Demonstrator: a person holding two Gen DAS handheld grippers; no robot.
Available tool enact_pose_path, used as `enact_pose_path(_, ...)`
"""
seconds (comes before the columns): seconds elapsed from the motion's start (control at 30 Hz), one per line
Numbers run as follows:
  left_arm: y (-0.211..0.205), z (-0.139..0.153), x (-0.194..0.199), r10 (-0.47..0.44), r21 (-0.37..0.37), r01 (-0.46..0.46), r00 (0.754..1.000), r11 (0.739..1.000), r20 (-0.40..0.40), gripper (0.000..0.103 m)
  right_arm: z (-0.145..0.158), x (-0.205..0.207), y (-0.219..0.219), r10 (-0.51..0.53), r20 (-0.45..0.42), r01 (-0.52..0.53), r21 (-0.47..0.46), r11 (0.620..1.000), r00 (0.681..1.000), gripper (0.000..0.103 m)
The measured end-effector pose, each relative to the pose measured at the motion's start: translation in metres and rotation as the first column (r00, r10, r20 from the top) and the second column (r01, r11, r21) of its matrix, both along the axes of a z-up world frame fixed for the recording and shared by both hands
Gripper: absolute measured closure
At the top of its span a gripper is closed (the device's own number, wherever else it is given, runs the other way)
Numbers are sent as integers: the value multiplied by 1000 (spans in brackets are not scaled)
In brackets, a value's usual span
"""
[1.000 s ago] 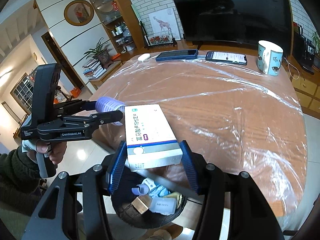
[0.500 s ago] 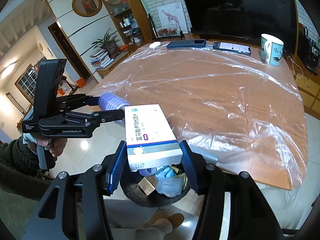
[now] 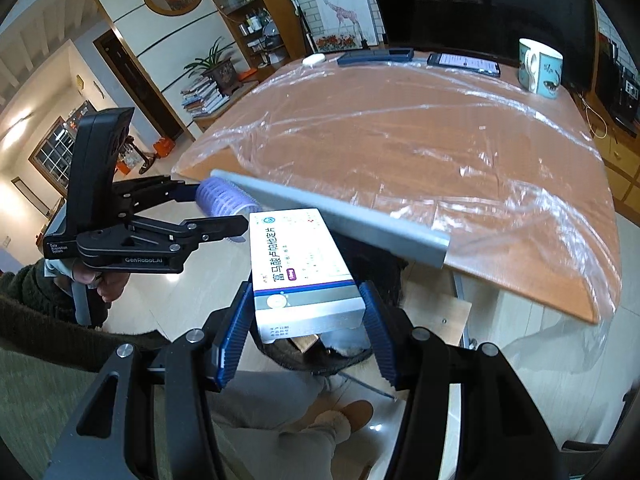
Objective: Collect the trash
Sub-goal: 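Carry the hair roller with the left tool while the right tool carries the medicine box to the bin, then open both tools over the bin, dropping the hair roller and medicine box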
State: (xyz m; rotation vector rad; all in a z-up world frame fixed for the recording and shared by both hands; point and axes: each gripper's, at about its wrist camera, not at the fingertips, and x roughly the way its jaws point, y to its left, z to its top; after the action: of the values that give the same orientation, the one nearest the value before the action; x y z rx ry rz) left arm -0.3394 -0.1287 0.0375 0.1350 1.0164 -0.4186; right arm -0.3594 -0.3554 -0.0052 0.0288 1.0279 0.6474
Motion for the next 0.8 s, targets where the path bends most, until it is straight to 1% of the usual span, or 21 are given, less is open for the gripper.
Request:
enact_pose_path(0.33, -3, -34, -3, -5, 50, 7, 998, 999, -55, 34, -36, -3, 12, -5, -60, 2, -50, 999, 998, 49)
enact_pose_path(0.6, 2, -58, 9, 38, 35, -35, 993, 999, -109, 34, -61, 12, 30, -19, -79, 12, -80, 997, 997, 49)
enact_pose_path(0.7, 1, -67, 10, 47, 64, -40, 993, 997, -107, 34, -70, 19, 38, -24, -84, 15, -100, 995, 996, 49)
enact_pose_path(0.8, 0, -75, 11, 48, 73, -40, 992, 997, -118, 34, -77, 24, 42, -22, -98, 13, -97, 995, 995, 50)
